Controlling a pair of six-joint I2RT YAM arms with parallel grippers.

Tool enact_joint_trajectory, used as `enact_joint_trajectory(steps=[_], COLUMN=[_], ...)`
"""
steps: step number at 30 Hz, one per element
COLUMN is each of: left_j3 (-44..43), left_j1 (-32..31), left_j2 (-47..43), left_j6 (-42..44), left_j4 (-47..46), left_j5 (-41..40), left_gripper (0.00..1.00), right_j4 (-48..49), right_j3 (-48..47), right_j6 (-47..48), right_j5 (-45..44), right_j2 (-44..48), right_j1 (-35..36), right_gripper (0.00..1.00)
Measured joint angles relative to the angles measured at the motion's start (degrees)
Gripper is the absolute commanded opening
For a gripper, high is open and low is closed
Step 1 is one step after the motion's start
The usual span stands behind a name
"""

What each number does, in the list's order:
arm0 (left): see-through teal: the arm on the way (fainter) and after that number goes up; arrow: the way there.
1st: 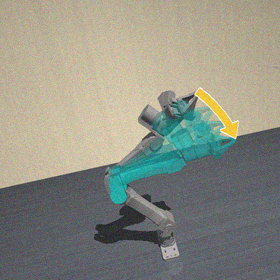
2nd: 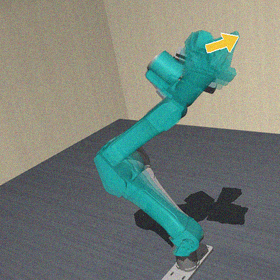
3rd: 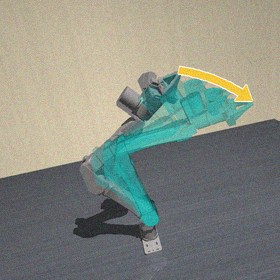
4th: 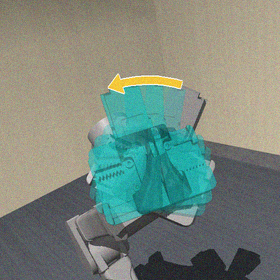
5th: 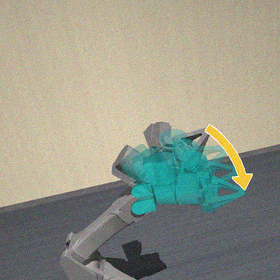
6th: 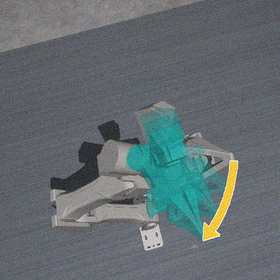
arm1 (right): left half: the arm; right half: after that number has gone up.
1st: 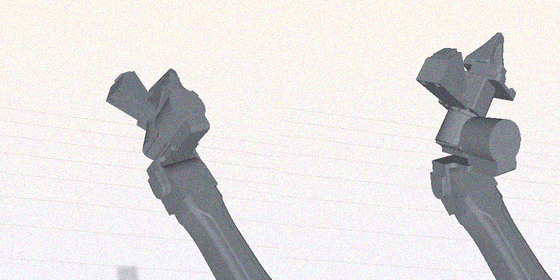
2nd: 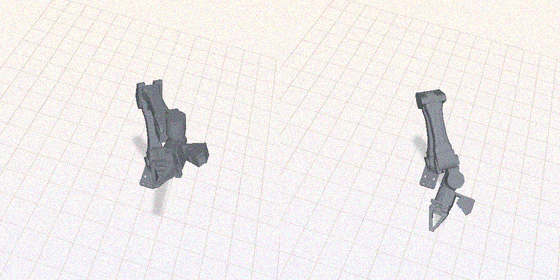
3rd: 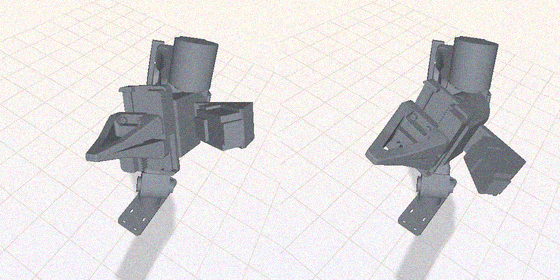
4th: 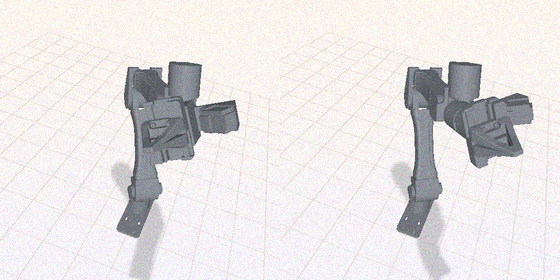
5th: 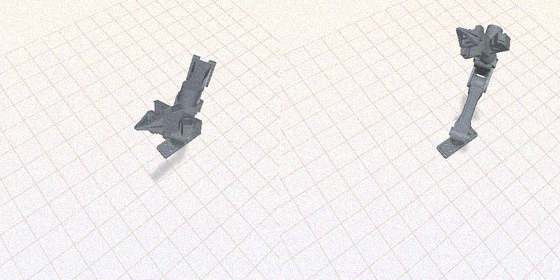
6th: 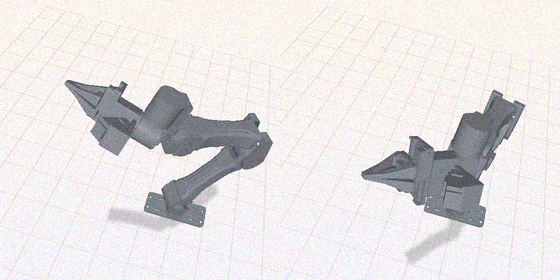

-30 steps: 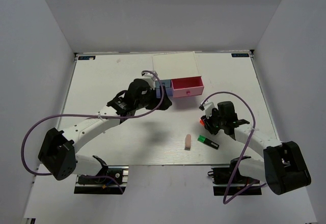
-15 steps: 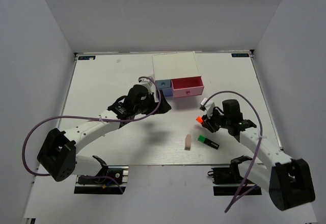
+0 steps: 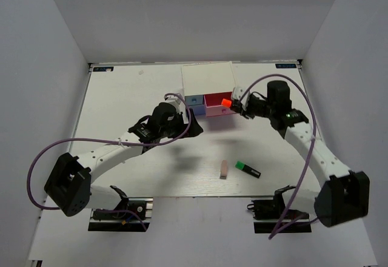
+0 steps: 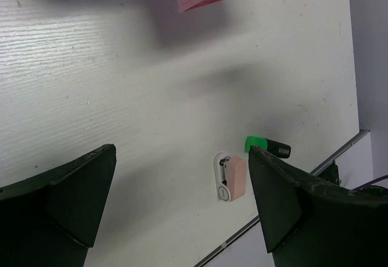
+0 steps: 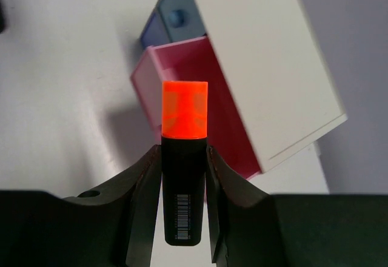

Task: Sort the stationery into containers
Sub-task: Place the pen in the drawer.

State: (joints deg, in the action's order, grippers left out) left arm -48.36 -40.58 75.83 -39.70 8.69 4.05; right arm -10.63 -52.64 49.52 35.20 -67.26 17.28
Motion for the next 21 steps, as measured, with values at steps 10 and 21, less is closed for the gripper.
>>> enact_joint_trajectory(steps=[10, 21], left_j3=[3.85, 4.07], left_j1=[0.00, 0.00], left_j2=[-2.05, -3.41], left_j6=[-0.31, -0.44], left_j4=[0.31, 0.26], left_j5=[-0.50, -1.53], left_gripper=[1.00, 1.00], right_j4=[-3.23, -12.41], right_j3=[-18.03, -22.56], right_j6=[11.56, 17.22], right_j5=[4.11, 9.66], right_j2=[-15.32, -23.43], right_j1=[0.00, -0.02], right_gripper=[0.15, 0.31])
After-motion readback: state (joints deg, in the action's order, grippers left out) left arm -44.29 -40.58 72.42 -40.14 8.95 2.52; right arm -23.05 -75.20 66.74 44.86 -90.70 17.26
